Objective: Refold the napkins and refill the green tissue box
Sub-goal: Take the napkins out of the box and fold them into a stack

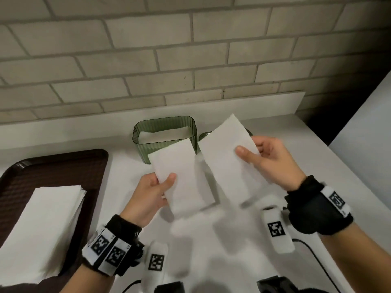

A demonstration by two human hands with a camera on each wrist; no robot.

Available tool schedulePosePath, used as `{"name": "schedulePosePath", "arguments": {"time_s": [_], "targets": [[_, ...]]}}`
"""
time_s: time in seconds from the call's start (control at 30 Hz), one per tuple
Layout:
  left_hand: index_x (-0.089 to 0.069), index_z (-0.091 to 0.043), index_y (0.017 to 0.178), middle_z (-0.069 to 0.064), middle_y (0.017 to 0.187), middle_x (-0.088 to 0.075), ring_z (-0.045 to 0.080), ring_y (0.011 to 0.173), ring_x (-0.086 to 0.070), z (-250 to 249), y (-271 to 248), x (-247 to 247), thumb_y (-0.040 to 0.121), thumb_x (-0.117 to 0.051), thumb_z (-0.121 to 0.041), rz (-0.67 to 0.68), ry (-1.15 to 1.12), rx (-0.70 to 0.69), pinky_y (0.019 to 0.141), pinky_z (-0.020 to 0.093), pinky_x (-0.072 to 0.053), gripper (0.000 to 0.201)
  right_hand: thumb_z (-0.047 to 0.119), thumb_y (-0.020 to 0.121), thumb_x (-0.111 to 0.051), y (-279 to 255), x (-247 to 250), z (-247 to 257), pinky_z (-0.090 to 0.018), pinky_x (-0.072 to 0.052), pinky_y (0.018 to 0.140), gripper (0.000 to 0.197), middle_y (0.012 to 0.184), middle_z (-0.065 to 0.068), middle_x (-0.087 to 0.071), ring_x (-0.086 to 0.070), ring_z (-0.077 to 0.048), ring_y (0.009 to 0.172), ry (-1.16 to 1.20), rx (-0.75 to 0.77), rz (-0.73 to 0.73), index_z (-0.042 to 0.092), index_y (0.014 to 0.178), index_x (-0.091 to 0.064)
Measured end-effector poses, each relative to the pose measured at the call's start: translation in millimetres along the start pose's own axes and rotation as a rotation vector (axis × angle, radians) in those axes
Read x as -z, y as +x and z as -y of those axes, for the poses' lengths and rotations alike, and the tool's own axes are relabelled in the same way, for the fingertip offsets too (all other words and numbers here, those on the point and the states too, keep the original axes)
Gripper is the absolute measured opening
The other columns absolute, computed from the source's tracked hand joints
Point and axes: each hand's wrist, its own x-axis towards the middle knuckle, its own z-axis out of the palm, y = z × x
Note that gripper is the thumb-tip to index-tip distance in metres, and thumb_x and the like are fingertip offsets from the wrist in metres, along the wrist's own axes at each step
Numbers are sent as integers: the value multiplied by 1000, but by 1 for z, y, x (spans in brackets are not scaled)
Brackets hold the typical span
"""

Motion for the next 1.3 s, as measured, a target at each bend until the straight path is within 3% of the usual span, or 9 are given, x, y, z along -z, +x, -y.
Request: {"name": "schedulePosePath", "arguments": {"time_s": [0.17, 0.23, 0.3, 0.4, 0.7, 0.87, 1.0, 1.17, 1.3], "targets": [[-67, -5, 108, 9, 102, -74, 19, 85, -73, -1, -13, -10, 99, -47, -13, 56, -171, 48, 69, 35, -60, 24, 29, 87, -70, 2, -44, -21, -35, -55, 84, 26, 111, -5, -71, -68, -22, 102, 112, -32, -2, 7, 101, -74], [-66, -4, 110, 11, 105, -74, 22, 87, -73, -2, -18, -15, 99, -45, -12, 80, -220, 68, 70, 37, -61, 25, 32, 84, -72, 2, -56, -32, -33, -53, 86, 27, 118, -1, -68, -63, -20, 112, 94, -36, -12, 10, 99, -76], [-66, -4, 110, 13, 107, -73, 23, 88, -73, -2, -20, -18, 91, -49, -9, 110, -280, 79, 69, 38, -61, 26, 30, 82, -71, 1, -65, -39, -28, -51, 85, 27, 118, -1, -68, -63, -18, 110, 106, -62, -19, 10, 99, -76], [-64, -5, 118, 14, 113, -71, 26, 90, -73, -3, -22, -19, 79, -55, -16, 137, -346, 95, 68, 39, -61, 41, 25, 85, -71, -2, -73, -47, -39, -55, 89, 23, 110, 1, -72, -67, -20, 102, 97, -94, -47, 9, 100, -75], [-50, -12, 139, 13, 134, -60, 34, 119, -60, -2, -23, -19, 103, -32, -33, 183, -395, 149, 75, 49, -57, 45, 26, 82, -77, -5, -85, -54, -52, -53, 90, 15, 95, -3, -74, -67, -31, 94, 103, -150, -182, 12, 89, -75], [-50, -15, 138, 10, 133, -61, 32, 119, -61, 0, -22, -18, 103, -29, -37, 211, -386, 148, 78, 50, -57, 47, 32, 79, -78, -4, -89, -58, -52, -53, 87, 18, 93, -1, -74, -68, -30, 91, 73, -134, -210, 16, 87, -75], [-52, -23, 135, 3, 132, -62, 24, 121, -60, -4, -25, -17, 94, -22, -59, 259, -355, 116, 86, 49, -56, 63, 31, 79, -79, -5, -93, -60, -51, -54, 85, 17, 89, 1, -75, -68, -29, 90, 56, -142, -227, 16, 86, -75], [-61, -1, 123, 16, 119, -69, 27, 101, -70, 6, -24, -14, 93, -51, -10, 145, -240, 30, 71, 37, -59, 32, 27, 79, -79, -5, -102, -61, -46, -54, 81, 9, 85, 1, -73, -67, -27, 85, 62, -129, -250, 20, 78, -74], [-61, 3, 119, 18, 116, -69, 29, 101, -70, 13, -22, -1, 95, -48, 1, 34, -247, 25, 75, 35, -60, 28, 37, 80, -77, -2, -107, -61, -36, -54, 76, 16, 88, 3, -73, -66, -22, 80, 3, -166, -116, 22, 85, -72]]}}
